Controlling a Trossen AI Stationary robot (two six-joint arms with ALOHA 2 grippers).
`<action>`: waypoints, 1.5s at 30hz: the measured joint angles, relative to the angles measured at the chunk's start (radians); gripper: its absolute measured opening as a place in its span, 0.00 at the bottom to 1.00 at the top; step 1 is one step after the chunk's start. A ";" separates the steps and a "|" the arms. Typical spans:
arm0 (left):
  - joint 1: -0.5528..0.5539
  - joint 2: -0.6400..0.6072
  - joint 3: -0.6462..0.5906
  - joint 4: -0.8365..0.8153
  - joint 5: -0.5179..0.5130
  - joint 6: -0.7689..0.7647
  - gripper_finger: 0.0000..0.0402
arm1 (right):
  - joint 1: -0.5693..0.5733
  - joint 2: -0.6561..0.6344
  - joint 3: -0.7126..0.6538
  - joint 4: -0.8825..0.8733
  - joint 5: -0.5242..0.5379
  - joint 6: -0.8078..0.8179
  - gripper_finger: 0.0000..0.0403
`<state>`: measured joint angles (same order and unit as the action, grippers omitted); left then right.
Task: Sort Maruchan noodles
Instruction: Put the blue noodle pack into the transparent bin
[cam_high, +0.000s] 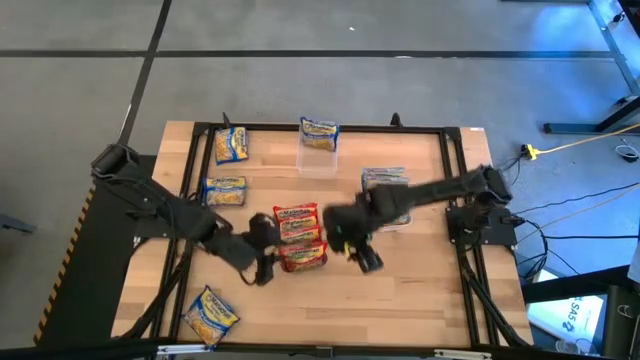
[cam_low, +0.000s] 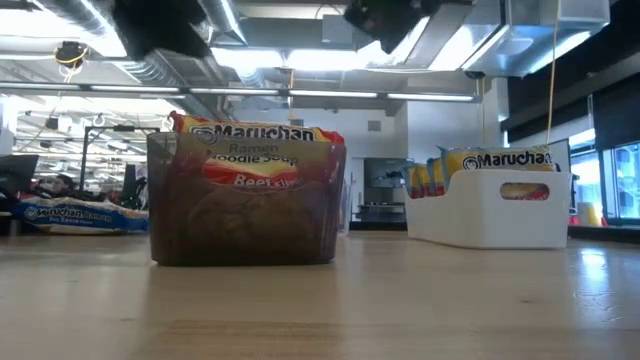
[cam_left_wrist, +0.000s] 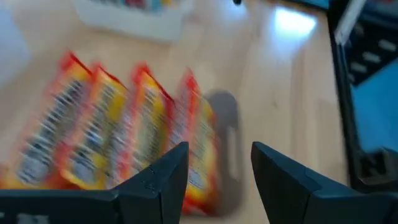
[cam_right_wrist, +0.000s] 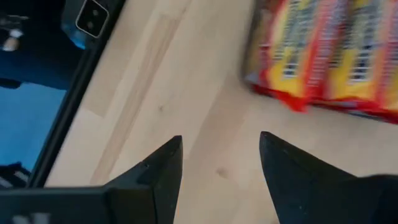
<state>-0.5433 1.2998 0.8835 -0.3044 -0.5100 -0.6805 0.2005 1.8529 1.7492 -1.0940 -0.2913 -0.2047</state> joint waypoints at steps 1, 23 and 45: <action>-0.020 0.026 0.045 -0.057 0.009 -0.043 0.42 | 0.034 -0.008 -0.027 0.028 0.021 0.037 0.46; -0.458 0.314 0.327 -0.622 0.612 -1.294 0.42 | 0.643 -0.135 -0.670 0.482 0.801 1.024 0.46; -0.487 0.511 0.314 -0.556 0.694 -1.080 0.42 | 0.702 -0.134 -0.854 0.703 0.928 1.214 0.46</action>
<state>-1.0301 1.8111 1.1975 -0.8604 0.1836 -1.7600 0.9028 1.7191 0.8955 -0.3908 0.6368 1.0097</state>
